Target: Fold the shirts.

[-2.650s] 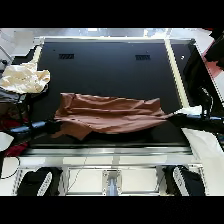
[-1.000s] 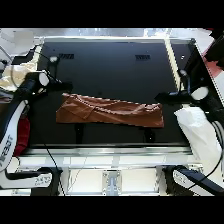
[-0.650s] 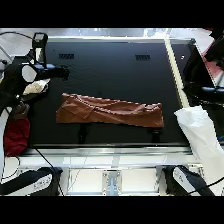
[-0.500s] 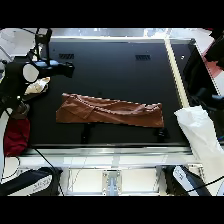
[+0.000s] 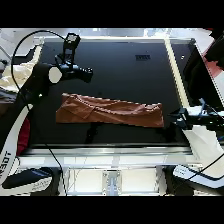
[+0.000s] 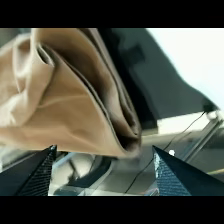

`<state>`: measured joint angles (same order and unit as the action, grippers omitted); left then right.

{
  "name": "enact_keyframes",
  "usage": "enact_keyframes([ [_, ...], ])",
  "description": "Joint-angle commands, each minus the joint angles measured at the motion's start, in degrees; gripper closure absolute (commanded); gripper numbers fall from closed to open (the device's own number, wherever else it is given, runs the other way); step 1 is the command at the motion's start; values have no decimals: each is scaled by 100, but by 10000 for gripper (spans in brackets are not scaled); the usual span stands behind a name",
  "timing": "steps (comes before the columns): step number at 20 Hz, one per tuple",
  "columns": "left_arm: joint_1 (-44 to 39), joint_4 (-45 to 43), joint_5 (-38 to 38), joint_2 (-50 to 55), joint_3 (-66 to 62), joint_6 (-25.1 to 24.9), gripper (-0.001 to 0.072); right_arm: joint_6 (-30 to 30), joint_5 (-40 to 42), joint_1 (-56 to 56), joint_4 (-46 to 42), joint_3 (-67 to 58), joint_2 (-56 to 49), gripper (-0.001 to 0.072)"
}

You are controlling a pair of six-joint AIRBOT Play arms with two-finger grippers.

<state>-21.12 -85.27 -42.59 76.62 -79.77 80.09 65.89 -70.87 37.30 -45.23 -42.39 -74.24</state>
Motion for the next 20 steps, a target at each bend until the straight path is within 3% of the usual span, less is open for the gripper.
enact_keyframes([
  [1, -55, -2, -2, 107, -9, 2, 10, -413, 643, -361, 164, 42, -573, 25],
  [5, -55, -2, -2, 114, -9, 2, 10, -560, 1228, -605, 195, 28, -675, 27],
  [11, -57, 0, -2, 114, -9, 2, 10, -730, 1154, -1222, 391, -269, -1078, 31],
  [15, -57, 2, -17, 125, -9, 4, 11, -769, 1012, -1725, 463, -501, -1088, 283],
  [16, -59, 2, -66, 144, -7, 4, 22, -769, 1016, -1847, 498, -566, -1088, 386],
  [17, -59, 2, -190, 179, -7, 2, 22, -767, 1029, -1969, 555, -643, -1088, 537],
  [18, -57, 4, -404, 227, -7, 2, 69, -767, 999, -2070, 662, -732, -1080, 699],
  [19, -59, 4, -732, 297, -2, 2, 330, -774, 863, -2138, 774, -837, -1060, 694],
  [20, -59, 44, -1058, 385, 4, 2, 650, -774, 621, -2188, 841, -992, -1023, 695],
])
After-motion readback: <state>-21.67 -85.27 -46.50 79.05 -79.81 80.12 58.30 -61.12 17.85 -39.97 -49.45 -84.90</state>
